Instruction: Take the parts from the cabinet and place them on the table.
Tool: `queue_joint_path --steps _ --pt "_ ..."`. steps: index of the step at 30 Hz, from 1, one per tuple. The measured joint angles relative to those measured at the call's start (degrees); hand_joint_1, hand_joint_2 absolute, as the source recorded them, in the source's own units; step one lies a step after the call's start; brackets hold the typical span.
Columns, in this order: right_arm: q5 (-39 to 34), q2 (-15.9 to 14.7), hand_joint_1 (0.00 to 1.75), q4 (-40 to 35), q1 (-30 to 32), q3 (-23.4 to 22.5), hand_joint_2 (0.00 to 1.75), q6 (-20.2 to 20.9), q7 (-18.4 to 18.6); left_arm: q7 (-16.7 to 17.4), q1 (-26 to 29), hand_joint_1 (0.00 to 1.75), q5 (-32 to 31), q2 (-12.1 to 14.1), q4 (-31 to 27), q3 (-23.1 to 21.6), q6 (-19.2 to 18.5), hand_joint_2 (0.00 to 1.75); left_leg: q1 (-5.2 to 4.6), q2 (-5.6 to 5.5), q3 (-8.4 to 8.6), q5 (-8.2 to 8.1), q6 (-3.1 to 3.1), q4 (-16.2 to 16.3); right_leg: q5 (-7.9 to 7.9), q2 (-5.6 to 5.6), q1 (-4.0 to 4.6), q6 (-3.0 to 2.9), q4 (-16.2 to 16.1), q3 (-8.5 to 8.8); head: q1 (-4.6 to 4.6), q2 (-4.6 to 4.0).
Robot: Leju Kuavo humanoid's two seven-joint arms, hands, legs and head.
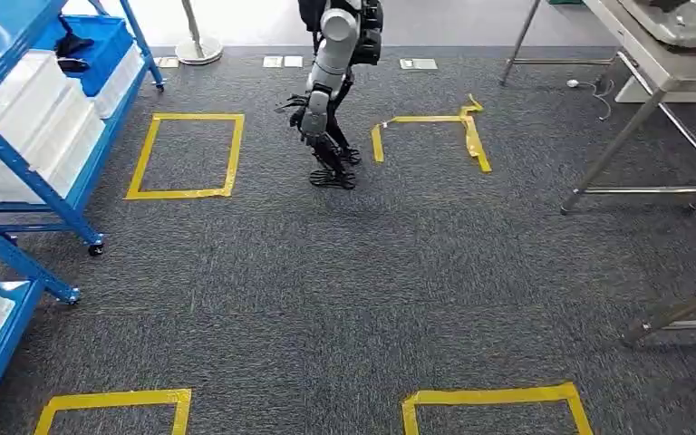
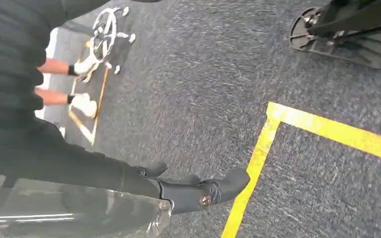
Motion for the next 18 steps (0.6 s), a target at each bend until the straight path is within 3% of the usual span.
queue_joint_path --steps 1,2,3,4,5,6,9,10,11,12,13,14,15,16,17,18 --pt "0.00 0.00 0.00 0.00 0.06 0.00 1.75 0.00 0.02 0.00 -0.02 0.00 0.00 0.00 0.00 0.04 -0.04 0.00 0.06 -0.11 -0.02 0.03 0.09 0.01 -0.45 0.70 -0.01 -0.14 0.70 -0.34 -0.11 0.02" --pt "0.20 0.11 0.00 0.04 0.31 0.02 1.75 0.00 0.26 -0.04 -0.32 0.00 0.04 0.11 0.00 0.22 0.02 0.00 -0.16 -1.96 -0.46 0.26 0.56 0.03 -4.98 3.55 -0.09 -1.18 10.95 -5.24 -0.04 0.02" --pt "0.26 0.17 0.00 0.09 0.74 0.07 1.75 0.00 0.39 -0.04 -0.18 0.00 -0.06 0.07 0.00 0.24 0.00 0.00 -0.42 -4.82 -0.50 0.33 0.63 0.08 -4.96 3.96 -0.10 -0.56 15.49 -8.09 -0.07 0.00" --pt "0.22 0.22 0.00 0.09 0.76 0.07 1.75 -0.17 0.39 -0.09 -0.18 0.00 -0.61 0.04 0.00 0.24 0.57 0.00 -0.39 -6.81 -0.26 0.37 0.55 0.10 0.29 5.16 -0.19 0.56 4.72 -3.61 -0.04 0.00" --pt "0.15 0.22 0.00 0.11 0.81 0.07 1.75 -0.26 0.39 -0.11 -0.21 0.00 -0.70 0.02 0.00 0.24 1.07 0.00 -0.34 -7.60 -0.33 0.44 0.37 0.10 2.18 8.42 -0.42 0.56 -0.61 -1.56 0.00 0.00" --pt "0.07 0.26 0.00 0.15 0.83 0.07 1.75 -0.31 0.37 -0.11 -0.31 0.00 -0.81 0.02 0.00 0.24 1.57 0.00 -0.77 -8.27 -0.38 0.40 -0.08 0.33 2.36 8.51 -0.06 -0.07 -0.96 -1.60 -0.08 0.00" --pt "-0.02 0.24 0.00 0.15 0.33 0.07 1.75 -0.37 0.37 -0.13 -0.20 0.00 -1.31 0.02 0.02 0.24 2.34 0.00 -0.41 -9.68 -0.84 0.97 -1.16 -0.14 2.62 6.63 0.40 -1.02 -0.76 -1.22 -0.11 0.00" --pt "-0.04 0.33 0.00 0.15 0.37 0.07 1.75 -0.37 0.37 -0.13 -0.16 0.00 -1.31 0.07 0.04 0.22 2.36 0.00 -0.34 -9.27 -1.01 0.75 -1.40 0.22 3.14 5.76 -0.53 -1.79 -1.37 -1.15 -0.15 0.00" --pt "-0.02 0.33 0.00 0.15 0.50 0.07 1.75 -0.37 0.37 -0.13 -0.17 0.00 -1.38 0.00 0.04 0.20 2.36 0.00 -0.62 -5.61 -1.53 -0.38 -1.53 1.42 3.21 5.06 -0.45 -2.00 -1.42 -1.06 -0.17 0.00" --pt "-0.02 0.31 0.00 0.15 0.66 0.07 1.75 -0.37 0.37 -0.15 -0.27 0.00 -1.38 0.00 0.04 0.20 2.41 0.00 -0.64 -3.25 -2.90 -2.68 -1.71 4.45 3.19 4.40 -0.37 -2.65 -1.42 -1.11 -0.57 0.02" --pt "-0.02 0.28 0.00 0.17 0.90 0.07 1.75 -0.37 0.37 -0.13 -0.48 0.00 -1.38 0.00 0.04 0.20 2.54 0.00 -0.51 -2.33 -4.93 -5.18 -1.93 8.92 3.13 3.49 -0.13 -2.88 -1.42 -1.14 -0.57 0.00" --pt "-0.02 0.28 0.00 0.18 1.07 0.07 1.75 -0.37 0.37 -0.15 -0.56 0.00 -1.38 0.00 0.04 0.20 2.67 0.00 -0.37 -2.09 -7.04 -7.21 -2.14 13.43 3.08 2.57 -0.02 -2.97 -1.42 -1.22 -0.55 0.02" --pt "-0.02 0.26 0.00 0.17 1.11 0.07 1.75 -0.35 0.37 -0.15 -0.52 0.00 -1.38 -0.04 0.04 0.20 2.69 0.00 -0.25 -1.92 -8.63 -8.30 -2.33 16.90 3.04 1.75 0.07 -3.03 -1.41 -1.40 -0.59 0.02" --pt "-0.02 0.28 0.00 0.17 1.11 0.07 1.75 -0.28 0.37 -0.15 -0.34 0.00 -1.38 -0.07 0.04 0.17 2.73 0.00 -0.14 -1.80 -8.93 -8.03 -2.49 17.83 3.01 0.93 0.09 -3.03 -1.41 -1.74 -0.55 0.02" --pt "0.04 0.28 0.00 0.17 1.06 0.07 1.75 -0.24 0.37 -0.15 -0.26 0.00 -1.38 -0.09 0.04 0.15 2.78 0.00 -0.06 -1.58 -7.99 -6.68 -2.60 16.18 2.94 0.23 0.08 -3.09 -1.41 -1.69 -0.59 0.00" --pt "0.24 0.30 0.00 0.17 0.98 0.07 1.75 -0.18 0.37 -0.15 -0.27 0.00 -1.38 -0.07 0.04 0.13 2.82 0.00 0.05 -1.11 -5.52 -4.54 -2.67 11.85 2.88 -0.57 0.05 -3.13 -1.41 -1.64 -0.61 0.02"
